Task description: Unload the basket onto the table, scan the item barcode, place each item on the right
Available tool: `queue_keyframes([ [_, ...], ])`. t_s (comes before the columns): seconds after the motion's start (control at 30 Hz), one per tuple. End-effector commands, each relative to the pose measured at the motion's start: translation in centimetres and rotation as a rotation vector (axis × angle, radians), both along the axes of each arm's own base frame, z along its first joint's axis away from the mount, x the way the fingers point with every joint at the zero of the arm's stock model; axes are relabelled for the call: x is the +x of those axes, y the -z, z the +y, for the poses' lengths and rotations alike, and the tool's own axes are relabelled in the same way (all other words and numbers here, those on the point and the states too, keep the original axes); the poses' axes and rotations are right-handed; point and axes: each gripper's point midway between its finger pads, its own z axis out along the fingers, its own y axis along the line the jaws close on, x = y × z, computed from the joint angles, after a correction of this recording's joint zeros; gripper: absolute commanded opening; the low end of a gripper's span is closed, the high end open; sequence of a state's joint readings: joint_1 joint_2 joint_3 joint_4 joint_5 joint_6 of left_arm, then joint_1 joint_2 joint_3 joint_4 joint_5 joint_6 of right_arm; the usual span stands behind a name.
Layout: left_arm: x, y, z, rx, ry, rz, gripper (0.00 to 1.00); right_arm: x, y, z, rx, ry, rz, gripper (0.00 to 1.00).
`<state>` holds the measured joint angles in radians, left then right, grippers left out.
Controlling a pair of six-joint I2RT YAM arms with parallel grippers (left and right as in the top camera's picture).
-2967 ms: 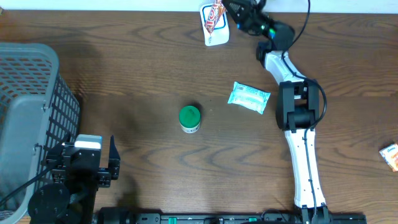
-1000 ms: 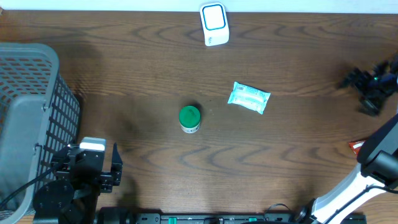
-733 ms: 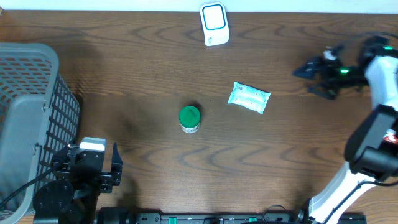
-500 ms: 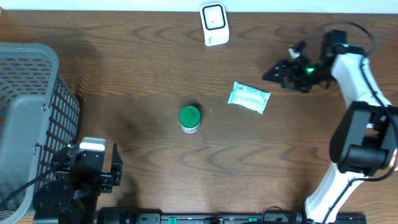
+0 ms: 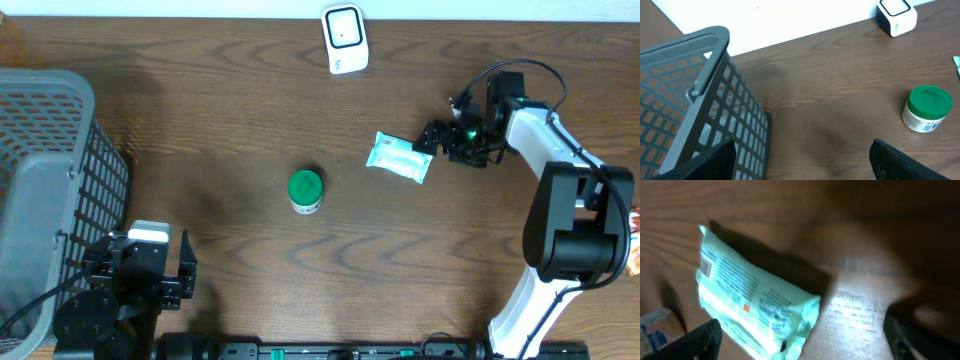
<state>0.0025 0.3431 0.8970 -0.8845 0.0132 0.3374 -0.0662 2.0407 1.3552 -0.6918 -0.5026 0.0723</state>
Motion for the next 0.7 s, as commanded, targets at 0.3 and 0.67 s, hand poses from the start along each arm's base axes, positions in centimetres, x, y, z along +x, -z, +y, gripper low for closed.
queue_keyframes([
  [0.3, -0.1, -0.2, 0.0, 0.002, 0.003, -0.01, 0.86, -6.3, 10.0, 2.5, 0.049, -0.16, 0.22, 0.94],
  [0.67, -0.1, -0.2, 0.0, 0.002, 0.003, -0.01, 0.86, -10.8, 11.7, 1.5, -0.002, -0.359, 0.322, 0.01],
])
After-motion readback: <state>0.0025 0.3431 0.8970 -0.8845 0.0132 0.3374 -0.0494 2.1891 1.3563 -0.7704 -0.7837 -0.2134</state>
